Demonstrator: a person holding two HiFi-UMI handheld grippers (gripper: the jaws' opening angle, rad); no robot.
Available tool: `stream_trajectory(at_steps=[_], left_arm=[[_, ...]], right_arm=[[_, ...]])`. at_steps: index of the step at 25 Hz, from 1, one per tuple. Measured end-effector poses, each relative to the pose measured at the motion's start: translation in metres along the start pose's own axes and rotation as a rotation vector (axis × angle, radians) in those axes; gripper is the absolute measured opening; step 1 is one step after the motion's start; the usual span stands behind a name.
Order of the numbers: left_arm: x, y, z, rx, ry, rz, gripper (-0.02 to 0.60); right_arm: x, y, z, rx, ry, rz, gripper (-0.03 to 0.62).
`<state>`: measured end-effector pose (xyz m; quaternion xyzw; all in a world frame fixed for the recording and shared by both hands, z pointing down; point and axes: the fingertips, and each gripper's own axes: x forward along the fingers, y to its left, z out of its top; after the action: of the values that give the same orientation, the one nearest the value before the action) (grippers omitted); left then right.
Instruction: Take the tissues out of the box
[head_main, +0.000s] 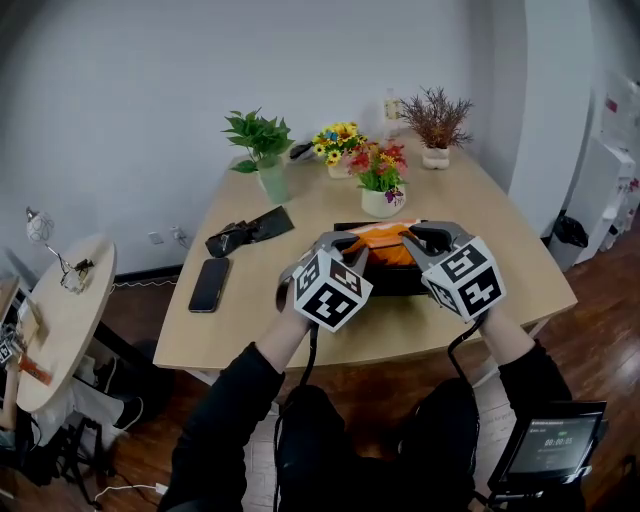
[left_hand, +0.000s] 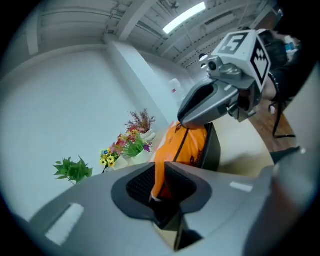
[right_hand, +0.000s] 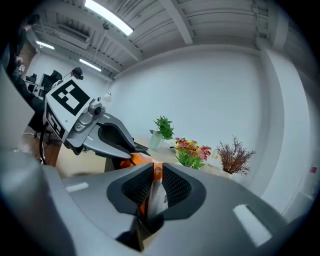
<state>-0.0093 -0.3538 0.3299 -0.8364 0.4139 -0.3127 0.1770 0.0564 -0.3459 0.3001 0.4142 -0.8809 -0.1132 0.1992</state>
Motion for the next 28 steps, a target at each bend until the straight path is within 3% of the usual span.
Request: stream_trajectory(at_steps=[3, 6, 8, 11, 14, 16, 19, 23, 28], left_arm=[[-0.007, 0.005, 0.004, -0.017, -0.056, -0.004, 0.147], [-0.009, 0.001, 0.012, -0.056, -0.094, -0.091, 0.243], [-0.008, -0.008, 0.019, -0.055, -0.094, -0.156, 0.268], [0.003, -0.017, 0.031, 0.029, -0.087, -0.197, 0.291], [0.012, -0.02, 0.039, 0.103, -0.083, -0.251, 0.28], [0.014, -0.026, 0.042, 0.116, -0.08, -0.294, 0.176], [0.015, -0.031, 0.043, 0.126, -0.063, -0.274, 0.132], [0.014, -0.026, 0.044, 0.141, -0.07, -0.216, 0.105], [0.004, -0.006, 0.044, 0.118, -0.104, -0.14, 0.095]], right_arm=[[-0.002, -0.003, -0.001, 0.042, -0.009, 0.009, 0.049], [-0.002, -0.006, 0.002, 0.051, -0.017, 0.017, 0.048], [-0.001, -0.007, 0.006, 0.044, -0.023, 0.025, 0.046], [-0.007, -0.003, 0.02, -0.008, -0.04, 0.023, 0.041], [-0.011, 0.003, 0.036, -0.128, -0.051, -0.009, 0.038], [-0.011, 0.007, 0.042, -0.19, -0.053, -0.019, 0.032], [-0.011, 0.009, 0.044, -0.206, -0.058, -0.008, 0.028], [-0.014, 0.001, 0.046, -0.15, -0.132, -0.005, 0.041], [-0.048, -0.031, 0.065, 0.015, -0.305, -0.068, 0.078]])
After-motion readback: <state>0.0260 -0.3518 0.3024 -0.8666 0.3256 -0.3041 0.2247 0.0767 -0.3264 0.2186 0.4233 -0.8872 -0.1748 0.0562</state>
